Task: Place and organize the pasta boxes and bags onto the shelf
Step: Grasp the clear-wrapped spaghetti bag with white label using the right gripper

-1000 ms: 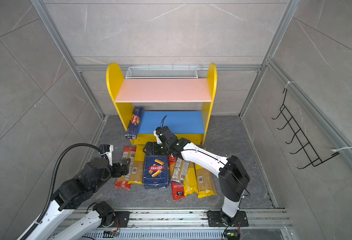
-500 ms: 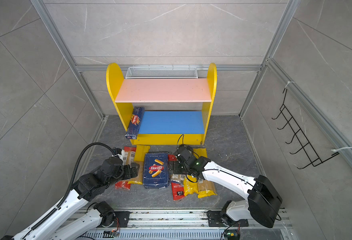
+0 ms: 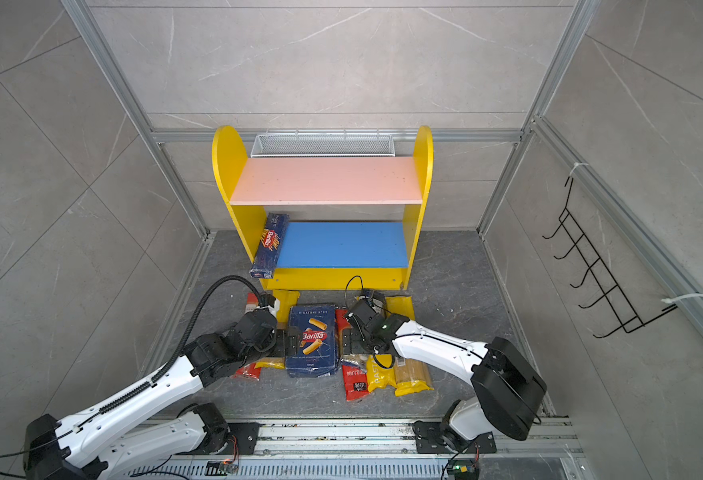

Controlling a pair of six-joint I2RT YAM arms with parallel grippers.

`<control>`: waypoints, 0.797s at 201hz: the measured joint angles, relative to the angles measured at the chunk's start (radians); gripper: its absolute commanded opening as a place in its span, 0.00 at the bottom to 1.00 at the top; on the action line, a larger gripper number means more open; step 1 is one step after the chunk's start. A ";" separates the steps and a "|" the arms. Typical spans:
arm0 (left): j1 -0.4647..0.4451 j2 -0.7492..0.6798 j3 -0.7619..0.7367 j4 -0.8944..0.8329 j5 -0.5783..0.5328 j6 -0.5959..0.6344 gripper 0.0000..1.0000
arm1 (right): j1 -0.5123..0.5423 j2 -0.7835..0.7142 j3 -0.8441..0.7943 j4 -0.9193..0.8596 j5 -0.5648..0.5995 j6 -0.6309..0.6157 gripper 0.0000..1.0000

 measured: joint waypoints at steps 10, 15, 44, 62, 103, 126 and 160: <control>-0.001 0.013 0.010 0.008 0.000 0.004 0.97 | 0.000 0.018 0.000 0.002 0.001 0.000 0.95; -0.002 0.018 0.014 0.013 0.000 0.006 0.97 | 0.000 0.025 0.000 0.007 0.001 0.000 0.95; -0.003 0.030 0.020 0.032 -0.002 0.021 0.97 | 0.000 0.069 0.012 0.029 0.000 0.000 0.95; -0.004 0.030 0.020 0.038 -0.008 0.029 0.98 | 0.000 0.106 0.032 0.030 0.003 0.000 0.94; -0.004 0.027 0.020 0.043 -0.024 0.045 0.98 | 0.000 0.167 0.081 0.019 0.020 0.000 0.90; -0.004 0.010 0.020 0.042 -0.026 0.054 0.98 | 0.000 0.187 0.098 0.003 0.027 0.005 0.83; -0.004 -0.036 0.019 0.042 -0.042 0.062 0.99 | -0.003 0.200 0.105 0.015 0.023 0.017 0.56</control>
